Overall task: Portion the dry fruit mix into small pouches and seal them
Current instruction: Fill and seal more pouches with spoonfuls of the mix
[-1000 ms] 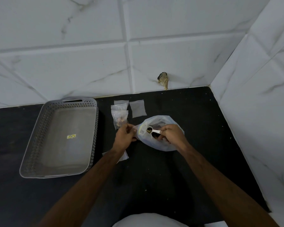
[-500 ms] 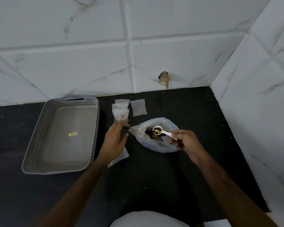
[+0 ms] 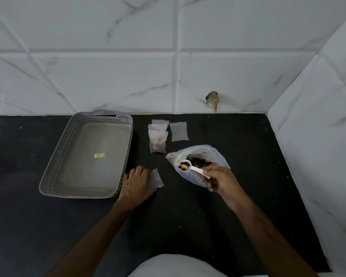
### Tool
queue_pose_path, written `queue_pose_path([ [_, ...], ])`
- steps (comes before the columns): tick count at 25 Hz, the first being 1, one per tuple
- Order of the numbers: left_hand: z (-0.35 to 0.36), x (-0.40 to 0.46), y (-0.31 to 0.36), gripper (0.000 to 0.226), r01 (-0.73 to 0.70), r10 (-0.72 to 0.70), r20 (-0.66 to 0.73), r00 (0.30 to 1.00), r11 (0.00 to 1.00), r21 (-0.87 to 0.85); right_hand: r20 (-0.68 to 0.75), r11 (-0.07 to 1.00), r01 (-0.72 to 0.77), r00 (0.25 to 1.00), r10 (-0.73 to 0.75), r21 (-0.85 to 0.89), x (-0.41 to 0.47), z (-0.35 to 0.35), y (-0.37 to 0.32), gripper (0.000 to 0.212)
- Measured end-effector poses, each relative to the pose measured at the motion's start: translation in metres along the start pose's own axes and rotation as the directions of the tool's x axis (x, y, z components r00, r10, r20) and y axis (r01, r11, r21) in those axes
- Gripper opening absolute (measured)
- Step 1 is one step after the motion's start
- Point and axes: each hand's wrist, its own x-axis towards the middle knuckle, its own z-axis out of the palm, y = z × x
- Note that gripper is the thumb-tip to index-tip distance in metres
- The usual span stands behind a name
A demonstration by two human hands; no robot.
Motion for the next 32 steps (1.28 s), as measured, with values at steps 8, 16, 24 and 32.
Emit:
queue_pose_path([
  [8,0.000,-0.020,0.004,0.039,-0.206,0.156,-0.137,0.978,0.818,-0.537,0.030,0.999,0.048,0.998,-0.049,0.023,-0.014,0.009,-0.010,0.016],
  [16,-0.024,-0.021,0.041,0.048,-0.314,0.153,-0.308,0.939,0.747,-0.586,0.042,0.905,0.270,0.961,-0.272,-0.330,-0.033,0.029,-0.021,0.015],
  [24,-0.040,-0.022,0.060,0.043,-0.426,0.080,-0.483,0.872,0.611,-0.667,0.415,0.064,0.673,0.525,-0.743,-0.737,-0.041,0.038,-0.017,0.028],
  [32,-0.043,-0.018,0.059,0.042,-0.443,0.091,-0.487,0.869,0.584,-0.680,0.210,0.366,0.665,0.622,-0.755,-0.652,-0.041,0.036,-0.021,0.021],
])
